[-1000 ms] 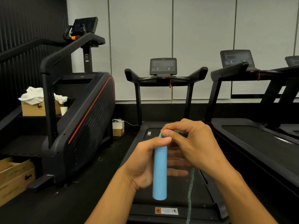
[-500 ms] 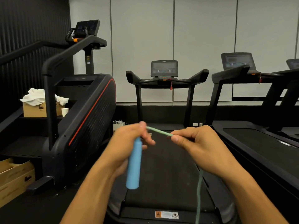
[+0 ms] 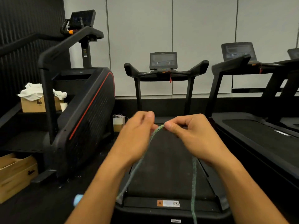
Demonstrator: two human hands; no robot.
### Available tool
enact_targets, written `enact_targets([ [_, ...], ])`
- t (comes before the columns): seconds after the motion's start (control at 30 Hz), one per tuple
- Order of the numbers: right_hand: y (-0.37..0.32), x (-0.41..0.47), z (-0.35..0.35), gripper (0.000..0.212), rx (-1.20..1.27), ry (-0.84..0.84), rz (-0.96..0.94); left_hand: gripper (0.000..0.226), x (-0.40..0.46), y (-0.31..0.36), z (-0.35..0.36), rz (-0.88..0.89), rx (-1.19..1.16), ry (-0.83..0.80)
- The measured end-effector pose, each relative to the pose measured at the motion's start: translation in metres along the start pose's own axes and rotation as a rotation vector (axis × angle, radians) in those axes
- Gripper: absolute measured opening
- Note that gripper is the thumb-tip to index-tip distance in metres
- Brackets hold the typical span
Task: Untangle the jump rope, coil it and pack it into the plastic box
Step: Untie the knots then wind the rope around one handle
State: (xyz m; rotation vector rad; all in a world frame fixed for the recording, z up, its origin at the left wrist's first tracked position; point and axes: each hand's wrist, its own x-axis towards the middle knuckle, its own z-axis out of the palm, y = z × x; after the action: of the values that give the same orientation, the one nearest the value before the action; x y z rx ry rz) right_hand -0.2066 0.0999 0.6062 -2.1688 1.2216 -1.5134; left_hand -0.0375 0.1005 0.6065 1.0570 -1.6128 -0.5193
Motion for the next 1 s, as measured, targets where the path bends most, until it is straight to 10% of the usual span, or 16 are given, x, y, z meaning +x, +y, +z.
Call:
enact_targets([
  [0.3,-0.002,-0.004,-0.007,0.020,-0.074,-0.206,0.059,0.032,0.004,-0.014,-0.011,0.075,0.141,-0.178],
  [0.6,-0.004,-0.006,-0.048,0.022,0.017,-0.017,0.117,0.036,0.023,-0.053,-0.084,-0.019,0.050,0.806],
  [1.0,-0.016,-0.004,0.005,0.018,0.059,0.092,-0.009,0.041,-0.008,0.002,0.018,0.124,-0.090,-0.178],
])
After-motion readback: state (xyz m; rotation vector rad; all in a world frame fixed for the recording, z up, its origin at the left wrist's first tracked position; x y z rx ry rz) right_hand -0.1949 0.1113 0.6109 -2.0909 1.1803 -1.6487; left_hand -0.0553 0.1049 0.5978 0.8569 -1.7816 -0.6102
